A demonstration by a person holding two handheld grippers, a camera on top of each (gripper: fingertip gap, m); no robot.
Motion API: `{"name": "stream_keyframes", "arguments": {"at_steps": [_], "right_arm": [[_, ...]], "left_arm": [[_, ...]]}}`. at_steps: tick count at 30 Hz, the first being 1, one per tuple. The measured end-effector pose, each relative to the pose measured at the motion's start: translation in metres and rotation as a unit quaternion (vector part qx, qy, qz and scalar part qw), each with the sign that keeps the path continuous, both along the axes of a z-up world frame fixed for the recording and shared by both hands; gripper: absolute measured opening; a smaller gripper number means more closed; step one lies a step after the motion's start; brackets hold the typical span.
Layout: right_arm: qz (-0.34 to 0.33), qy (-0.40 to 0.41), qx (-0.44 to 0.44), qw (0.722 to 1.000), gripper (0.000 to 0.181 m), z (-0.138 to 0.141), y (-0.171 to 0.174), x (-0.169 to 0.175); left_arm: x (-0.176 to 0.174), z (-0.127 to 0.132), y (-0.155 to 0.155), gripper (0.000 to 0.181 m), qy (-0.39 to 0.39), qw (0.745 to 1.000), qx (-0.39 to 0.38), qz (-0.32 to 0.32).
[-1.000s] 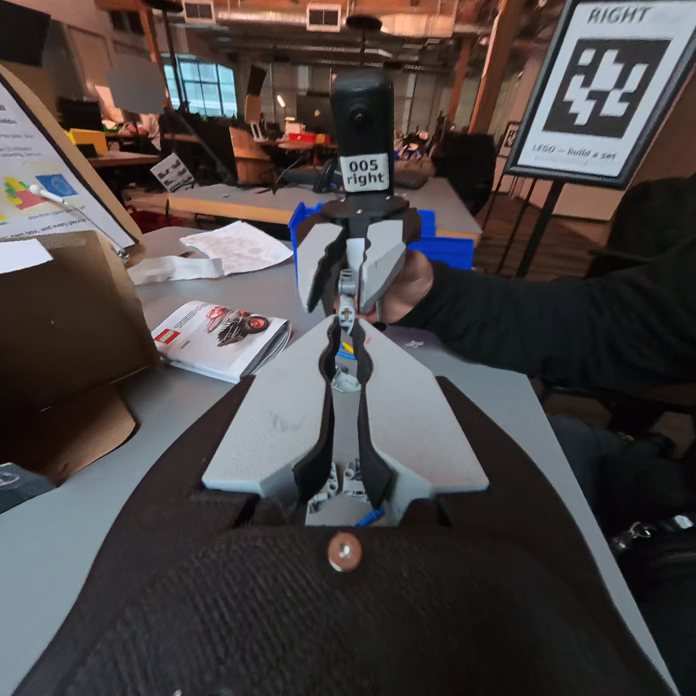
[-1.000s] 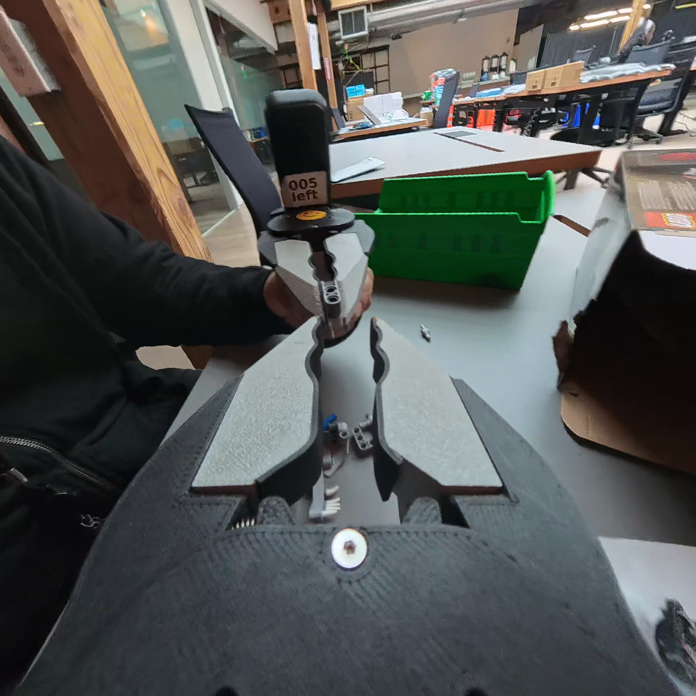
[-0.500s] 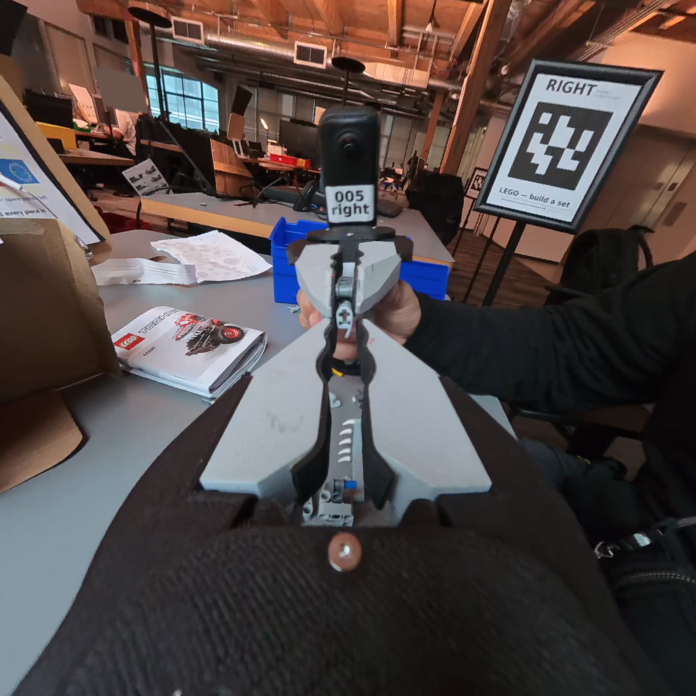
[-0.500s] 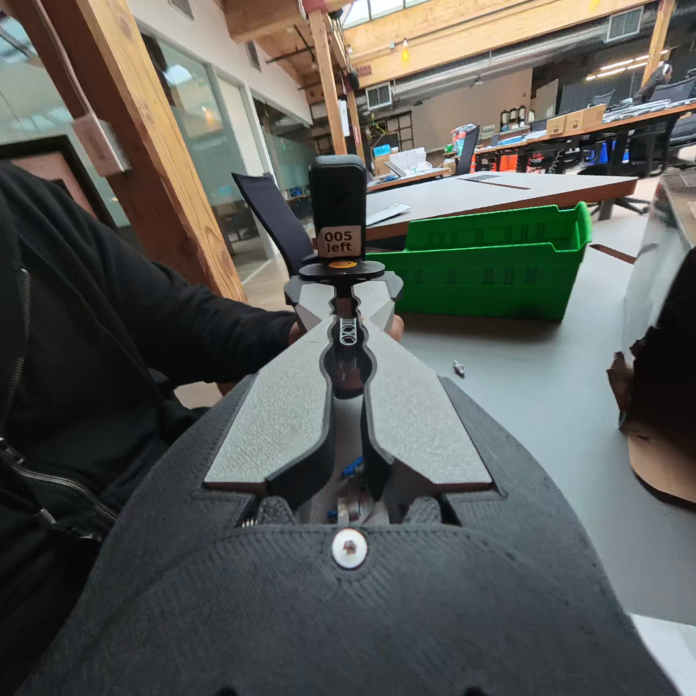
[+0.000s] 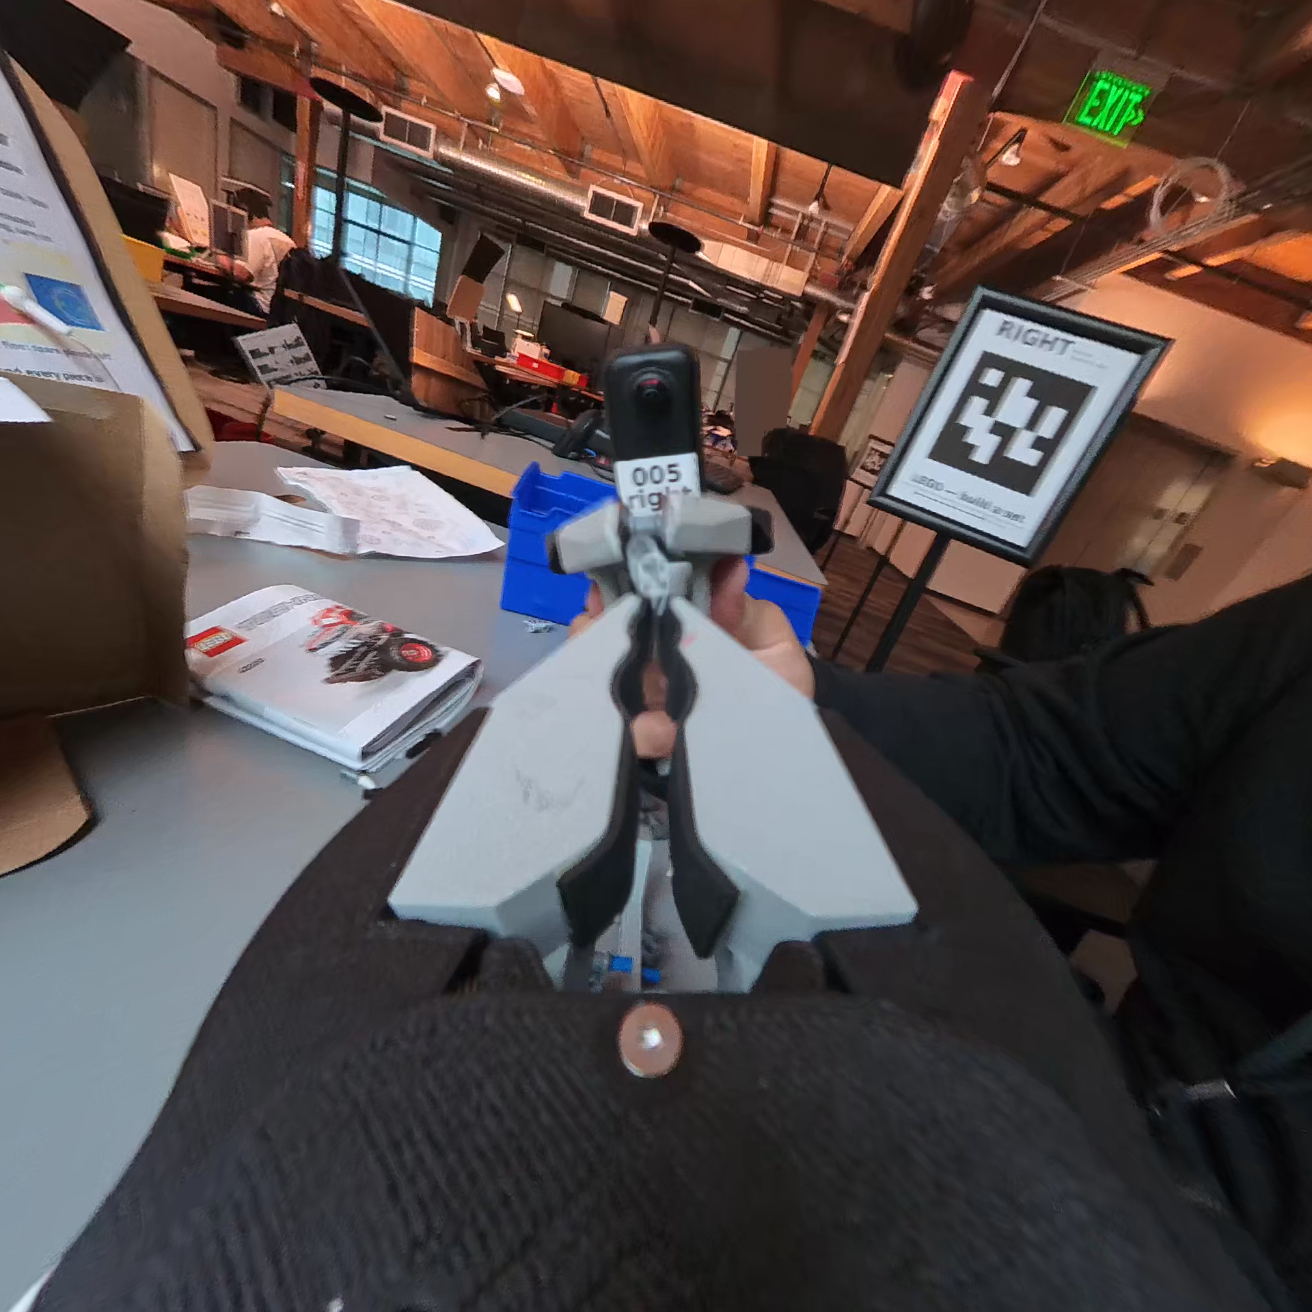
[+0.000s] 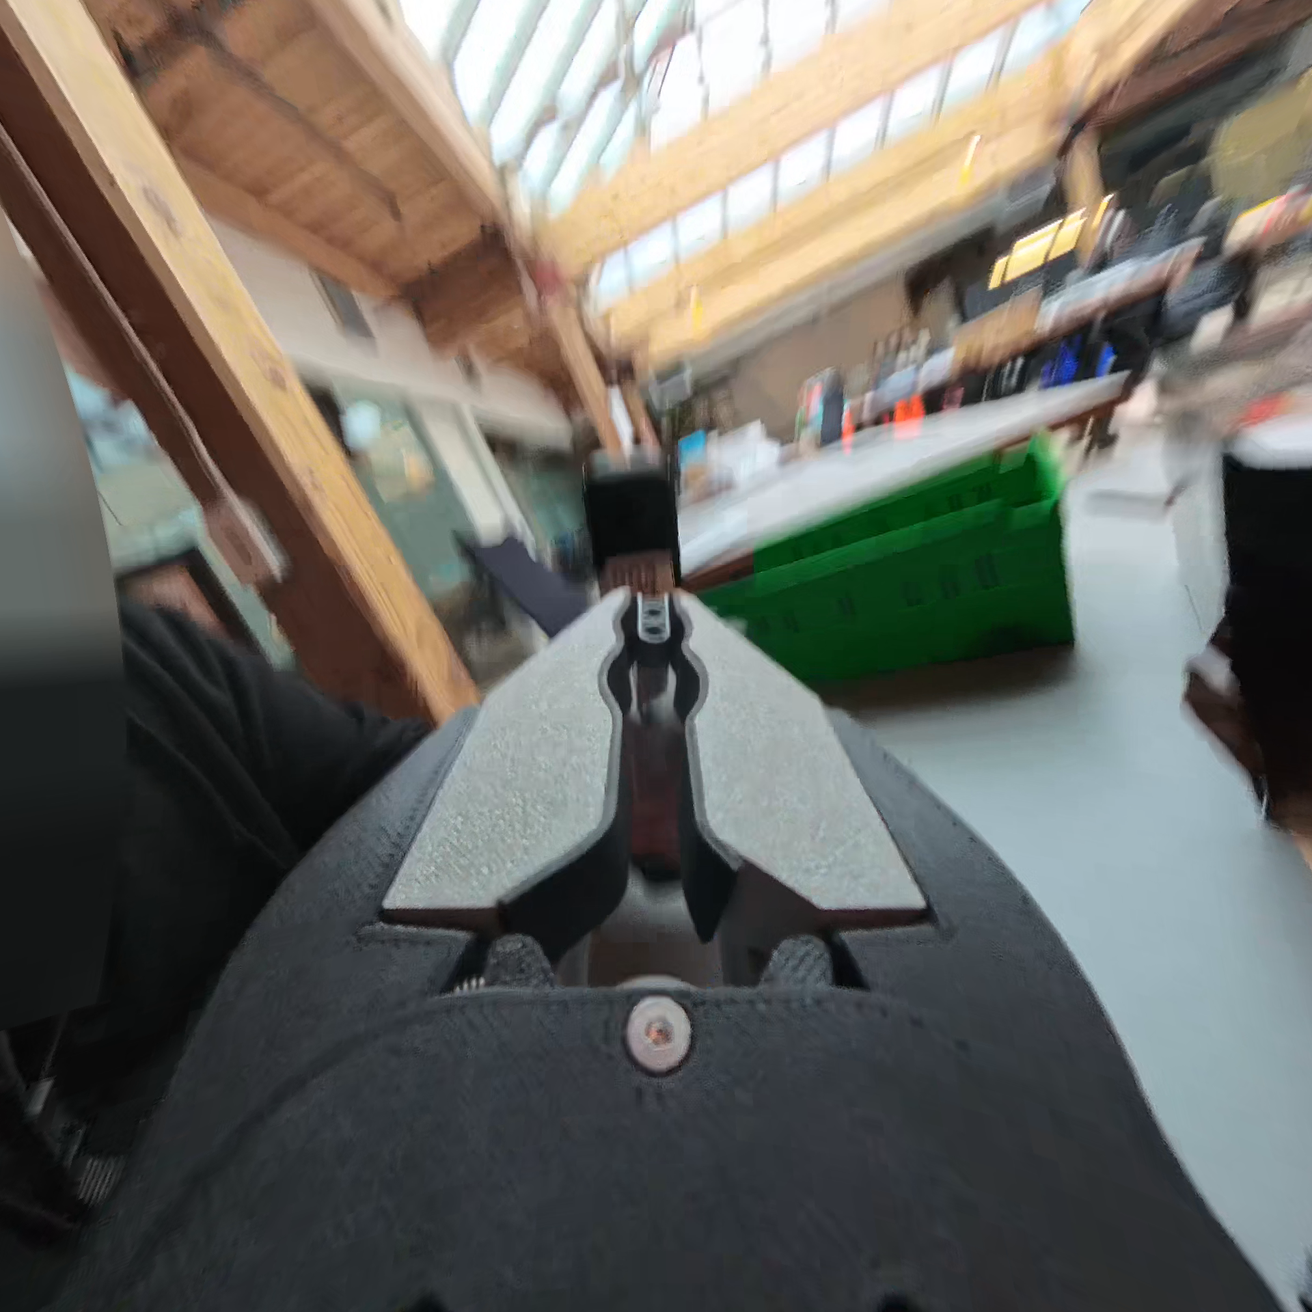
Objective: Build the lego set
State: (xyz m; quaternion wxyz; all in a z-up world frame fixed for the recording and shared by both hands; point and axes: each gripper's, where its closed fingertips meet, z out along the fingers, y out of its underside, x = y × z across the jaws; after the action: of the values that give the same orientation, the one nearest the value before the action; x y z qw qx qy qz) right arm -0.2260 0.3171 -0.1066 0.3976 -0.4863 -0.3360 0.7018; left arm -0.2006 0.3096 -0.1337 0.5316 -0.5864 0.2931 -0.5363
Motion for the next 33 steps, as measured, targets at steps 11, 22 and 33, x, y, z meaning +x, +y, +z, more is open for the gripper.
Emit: {"name": "stream_keyframes", "arguments": {"at_steps": [11, 22, 33], "right_arm": [[-0.011, 0.016, -0.022, 1.0, 0.004, 0.006, 0.029, 0.034], [0.036, -0.055, -0.016, 0.998, 0.004, -0.022, 0.003, -0.009], [0.004, -0.073, 0.032, 0.997, 0.014, -0.013, 0.014, 0.012]], "left_arm": [[0.012, -0.026, 0.007, 0.0, 0.071, 0.997, 0.001, 0.009], [-0.006, -0.006, 0.012, 0.005, -0.038, 0.996, -0.076, -0.016], [-0.017, 0.002, 0.01, 0.005, -0.068, 0.994, -0.08, -0.023]]}}
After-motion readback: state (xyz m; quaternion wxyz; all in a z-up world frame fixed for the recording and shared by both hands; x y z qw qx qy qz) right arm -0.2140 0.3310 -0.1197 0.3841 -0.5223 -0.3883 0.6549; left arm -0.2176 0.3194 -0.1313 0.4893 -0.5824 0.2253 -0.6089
